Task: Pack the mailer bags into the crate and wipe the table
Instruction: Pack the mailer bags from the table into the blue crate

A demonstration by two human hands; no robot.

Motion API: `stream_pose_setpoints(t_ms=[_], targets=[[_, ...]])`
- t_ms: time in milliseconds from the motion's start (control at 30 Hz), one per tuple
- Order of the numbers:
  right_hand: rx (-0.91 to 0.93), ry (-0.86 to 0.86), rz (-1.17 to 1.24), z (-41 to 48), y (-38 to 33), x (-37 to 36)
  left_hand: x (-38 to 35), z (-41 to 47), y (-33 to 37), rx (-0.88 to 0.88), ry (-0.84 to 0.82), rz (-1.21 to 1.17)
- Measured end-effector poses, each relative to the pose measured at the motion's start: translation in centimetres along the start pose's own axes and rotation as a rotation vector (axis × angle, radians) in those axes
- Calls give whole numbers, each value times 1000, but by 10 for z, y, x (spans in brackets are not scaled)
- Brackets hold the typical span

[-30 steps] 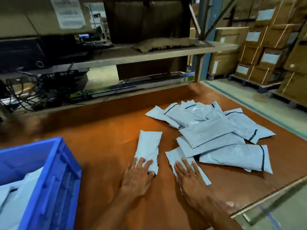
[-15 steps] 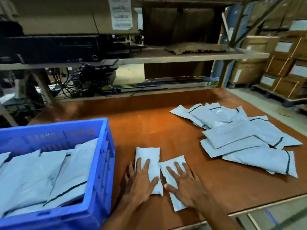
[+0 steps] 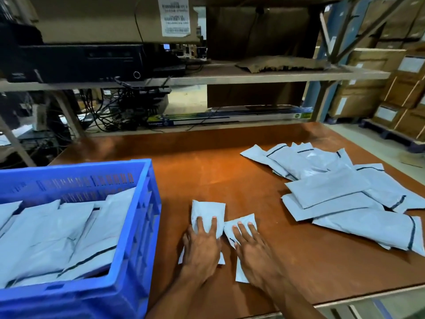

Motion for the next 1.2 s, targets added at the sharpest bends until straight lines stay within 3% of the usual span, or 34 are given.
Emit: stream_pose_setpoints(t_ms=[133, 267, 367, 500, 733, 967, 1033, 1133, 1200], targets=[[28, 170, 129, 19, -18, 52, 61, -5, -4, -20, 91, -70], [95, 387, 334, 45, -68, 137, 165, -20, -26, -83, 311, -181], [172, 522, 319, 51, -126, 203, 233, -39, -81, -70, 499, -170], [268, 466, 265, 54, -221, 225, 254, -69, -195, 44, 510, -144], [439, 266, 123, 59, -407, 165, 184, -128, -404, 328, 302, -119], [380, 147, -28, 88, -518, 111, 168, -119, -483, 313, 109, -48], [332, -16, -61, 103, -528, 97, 163, -111, -494, 293, -83, -21], [195, -422, -90, 118, -526, 71, 145, -107, -509, 248, -451, 5], [165, -564, -185, 122, -524, 55, 138, -106, -511, 246, -553, 36]])
Point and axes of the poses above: each hand's wrist, its own z-axis towards the middle knuckle, its own x-axis out of the back of the hand, y = z × x, the point moved 3 cm from there along z, towards the middle knuckle, and after that the axes turned 6 degrees about -y, right-handed, at the moved point
